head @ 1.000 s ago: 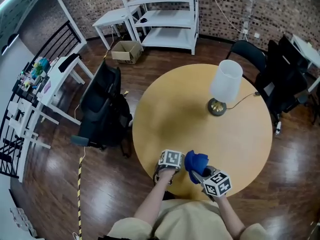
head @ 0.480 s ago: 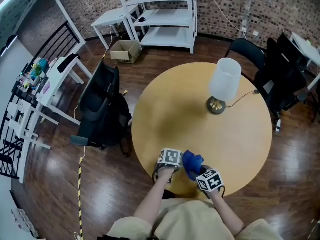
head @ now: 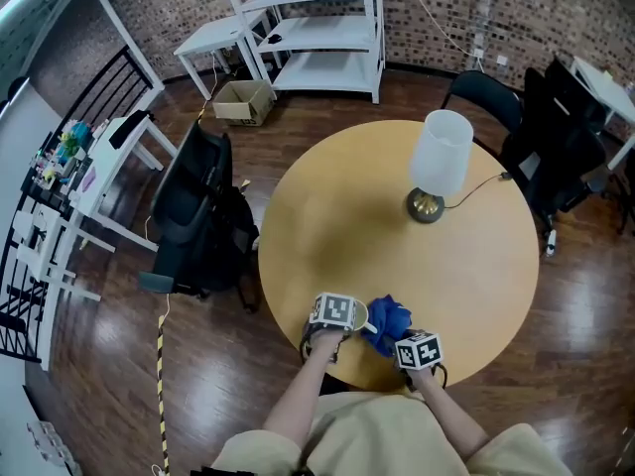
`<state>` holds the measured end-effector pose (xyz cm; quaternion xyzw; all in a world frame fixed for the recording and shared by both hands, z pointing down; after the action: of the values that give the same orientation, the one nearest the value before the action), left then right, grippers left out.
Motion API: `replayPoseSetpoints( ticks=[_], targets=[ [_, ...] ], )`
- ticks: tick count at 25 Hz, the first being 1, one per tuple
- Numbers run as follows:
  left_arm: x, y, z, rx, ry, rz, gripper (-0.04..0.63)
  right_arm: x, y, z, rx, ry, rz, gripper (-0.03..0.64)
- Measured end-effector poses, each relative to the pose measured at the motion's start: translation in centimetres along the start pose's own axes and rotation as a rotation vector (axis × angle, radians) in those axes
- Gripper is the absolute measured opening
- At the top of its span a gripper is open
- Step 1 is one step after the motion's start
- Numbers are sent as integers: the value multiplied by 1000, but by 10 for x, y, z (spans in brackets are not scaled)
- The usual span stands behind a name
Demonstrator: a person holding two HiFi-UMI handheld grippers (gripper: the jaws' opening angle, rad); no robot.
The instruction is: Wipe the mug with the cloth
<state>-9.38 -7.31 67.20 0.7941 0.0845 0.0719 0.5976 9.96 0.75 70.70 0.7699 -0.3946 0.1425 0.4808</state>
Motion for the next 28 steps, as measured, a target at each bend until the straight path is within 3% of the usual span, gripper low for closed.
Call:
replayPoseSetpoints(
  ticks=[7,11,19,25,28],
  targets=[
    [-10,8,-6,-15,-102,-107,28,5,16,-4,139,113,148,49],
    [-17,11,-7,-11,-92,-167,28,5,28,-4,143,93,193,49],
    [-28,14,-6,3,-64,-230,28,3,39,2,99,46,183,49],
    [-26,13,-6,19,4,-222,27,1,46,2,30,15,162,49],
    [-27,13,-5,19,-1,-217,28,1,44,5,6,3,148,49]
  ],
)
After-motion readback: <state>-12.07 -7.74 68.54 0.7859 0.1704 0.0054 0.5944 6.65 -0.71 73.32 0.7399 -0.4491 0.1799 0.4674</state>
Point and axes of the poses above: the fingertips, and each gripper's own axes: y forward along the fingers, x to its right, z out of its top, the point moved 8 cm from there along -y, backward along the fingers, and after that the axes turned 8 degrees about z, right-handed, at the moved point
